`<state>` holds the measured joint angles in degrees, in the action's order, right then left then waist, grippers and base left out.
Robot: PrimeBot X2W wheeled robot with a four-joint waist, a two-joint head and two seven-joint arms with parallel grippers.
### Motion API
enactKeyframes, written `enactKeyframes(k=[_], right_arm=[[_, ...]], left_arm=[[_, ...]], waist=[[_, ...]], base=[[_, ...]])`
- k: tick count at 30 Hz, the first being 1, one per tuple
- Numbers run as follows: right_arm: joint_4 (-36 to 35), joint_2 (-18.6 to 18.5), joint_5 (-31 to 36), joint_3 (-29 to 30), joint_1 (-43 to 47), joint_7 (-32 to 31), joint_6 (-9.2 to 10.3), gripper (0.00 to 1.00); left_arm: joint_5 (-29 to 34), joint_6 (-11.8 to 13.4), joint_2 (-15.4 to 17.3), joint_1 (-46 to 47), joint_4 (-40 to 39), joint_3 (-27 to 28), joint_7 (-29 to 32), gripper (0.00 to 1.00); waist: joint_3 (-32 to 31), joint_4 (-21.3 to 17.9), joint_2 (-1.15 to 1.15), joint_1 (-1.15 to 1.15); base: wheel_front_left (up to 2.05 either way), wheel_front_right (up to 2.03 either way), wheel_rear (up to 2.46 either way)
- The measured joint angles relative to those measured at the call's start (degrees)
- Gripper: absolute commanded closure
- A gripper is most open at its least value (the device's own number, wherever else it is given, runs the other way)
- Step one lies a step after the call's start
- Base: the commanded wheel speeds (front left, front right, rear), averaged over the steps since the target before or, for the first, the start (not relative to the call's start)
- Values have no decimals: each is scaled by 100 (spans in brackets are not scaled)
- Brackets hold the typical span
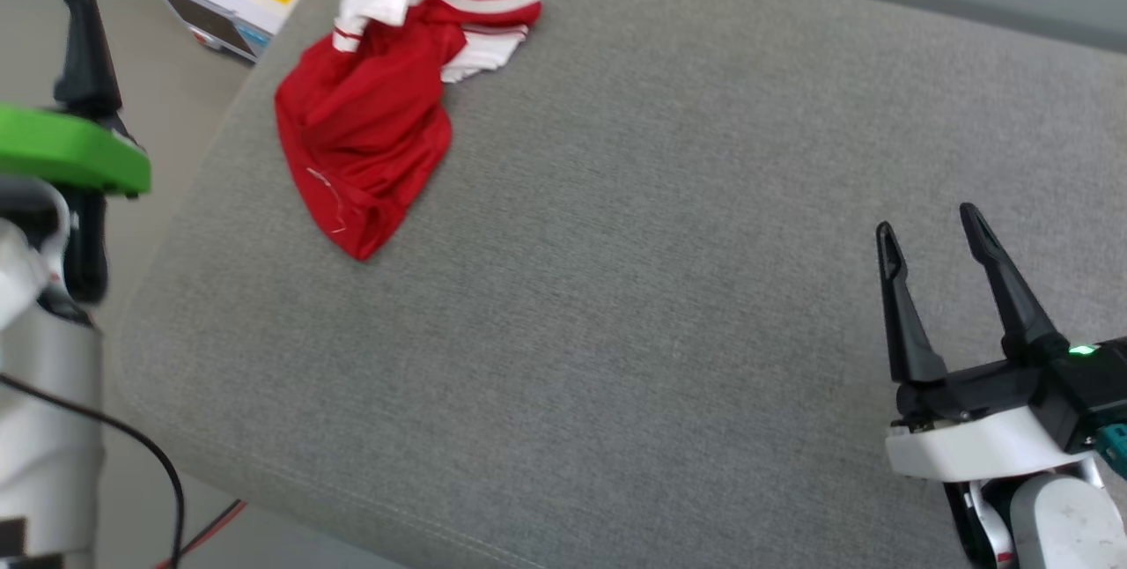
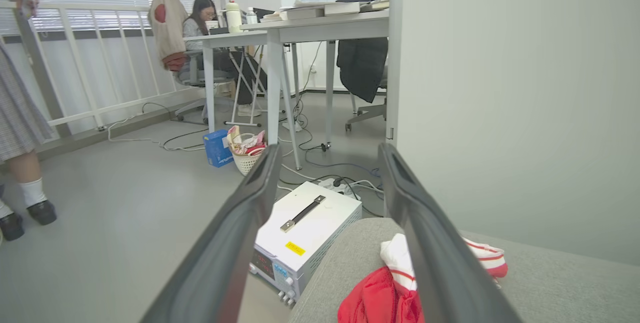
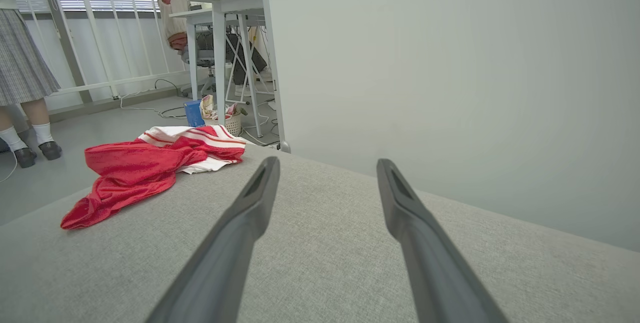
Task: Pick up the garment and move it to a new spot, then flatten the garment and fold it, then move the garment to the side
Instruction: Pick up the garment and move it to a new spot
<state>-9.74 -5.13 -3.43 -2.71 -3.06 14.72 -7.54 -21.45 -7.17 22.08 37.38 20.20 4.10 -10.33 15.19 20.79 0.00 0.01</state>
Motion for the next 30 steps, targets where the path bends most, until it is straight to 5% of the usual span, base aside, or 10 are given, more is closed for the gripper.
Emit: enactKeyframes(k=[5,12,21,30], right_arm=[[-135,-122,33,64,-149,0,0,0],[-272,-248,45,67,-360,0,0,0],[-390,-343,82,234,-598,0,0,0],[-482,-431,65,577,-765,0,0,0]], left_arm=[[-937,-14,715,750,276,-958,910,0],[-2016,-15,1298,1423,600,-2080,2519,0],[-2808,-16,1588,1790,1116,-3015,4502,0],[-3012,-15,1607,1820,1844,-3539,5143,0]], waist=[[407,-197,0,0],[915,-432,0,1],[1444,-736,0,0],[1844,-1051,1,-1]], base=[[0,0,0],[0,0,0],[0,0,0],[0,0,0]])
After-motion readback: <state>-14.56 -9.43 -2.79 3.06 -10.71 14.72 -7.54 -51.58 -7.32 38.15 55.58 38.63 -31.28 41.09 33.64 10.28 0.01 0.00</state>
